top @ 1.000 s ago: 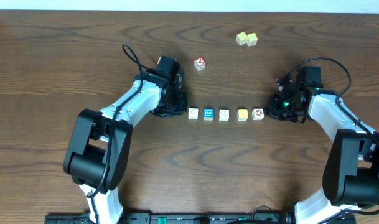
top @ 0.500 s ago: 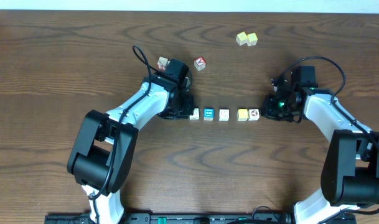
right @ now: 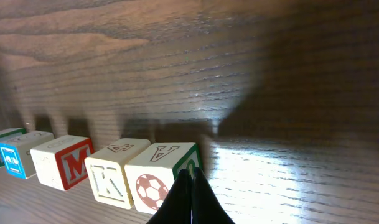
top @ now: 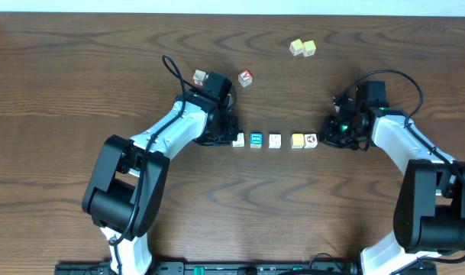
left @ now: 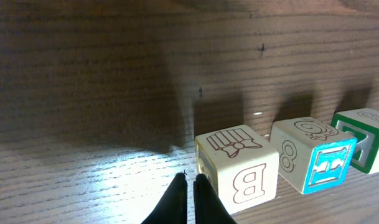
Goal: Lift 5 blocks
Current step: 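Push the block row inward from both ends with both grippers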
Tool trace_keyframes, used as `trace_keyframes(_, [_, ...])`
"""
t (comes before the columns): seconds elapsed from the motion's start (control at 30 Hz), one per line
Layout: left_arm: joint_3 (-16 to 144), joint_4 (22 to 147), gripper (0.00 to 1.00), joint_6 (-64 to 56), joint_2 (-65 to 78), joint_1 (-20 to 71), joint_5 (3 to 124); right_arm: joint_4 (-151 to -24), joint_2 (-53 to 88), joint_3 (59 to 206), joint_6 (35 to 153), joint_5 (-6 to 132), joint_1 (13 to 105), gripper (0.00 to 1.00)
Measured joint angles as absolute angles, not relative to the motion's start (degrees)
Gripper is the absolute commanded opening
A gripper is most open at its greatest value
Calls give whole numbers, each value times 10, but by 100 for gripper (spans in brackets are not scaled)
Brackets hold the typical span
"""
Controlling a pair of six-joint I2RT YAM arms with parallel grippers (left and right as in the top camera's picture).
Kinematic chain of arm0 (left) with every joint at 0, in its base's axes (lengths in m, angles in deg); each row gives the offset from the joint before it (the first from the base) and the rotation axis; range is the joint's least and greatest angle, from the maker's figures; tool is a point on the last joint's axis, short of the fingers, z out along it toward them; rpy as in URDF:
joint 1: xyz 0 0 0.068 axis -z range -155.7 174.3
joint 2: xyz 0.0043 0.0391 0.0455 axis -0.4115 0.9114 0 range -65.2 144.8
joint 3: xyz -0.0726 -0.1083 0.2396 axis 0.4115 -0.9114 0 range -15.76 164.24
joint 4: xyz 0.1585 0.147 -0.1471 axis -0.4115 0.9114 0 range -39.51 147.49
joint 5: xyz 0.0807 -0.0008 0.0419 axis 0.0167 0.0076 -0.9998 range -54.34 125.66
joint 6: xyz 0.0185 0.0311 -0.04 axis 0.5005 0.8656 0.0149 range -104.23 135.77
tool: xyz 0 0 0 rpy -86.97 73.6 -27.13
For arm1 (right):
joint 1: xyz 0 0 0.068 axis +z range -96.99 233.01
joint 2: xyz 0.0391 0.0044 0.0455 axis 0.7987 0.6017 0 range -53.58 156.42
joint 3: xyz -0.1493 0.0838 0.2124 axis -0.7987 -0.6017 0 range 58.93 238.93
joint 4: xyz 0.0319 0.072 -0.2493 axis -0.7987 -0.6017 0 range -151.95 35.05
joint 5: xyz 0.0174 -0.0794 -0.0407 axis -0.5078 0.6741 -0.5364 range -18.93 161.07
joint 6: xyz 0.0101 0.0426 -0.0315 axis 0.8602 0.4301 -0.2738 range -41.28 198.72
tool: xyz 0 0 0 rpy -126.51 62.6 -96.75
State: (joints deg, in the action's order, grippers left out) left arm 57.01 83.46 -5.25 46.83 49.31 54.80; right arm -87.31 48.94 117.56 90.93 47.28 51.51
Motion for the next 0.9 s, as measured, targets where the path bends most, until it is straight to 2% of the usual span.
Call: trace_keyframes(0.9, [570,836,8,-52,471,494,548,-882,490,1176,994,471,527,1])
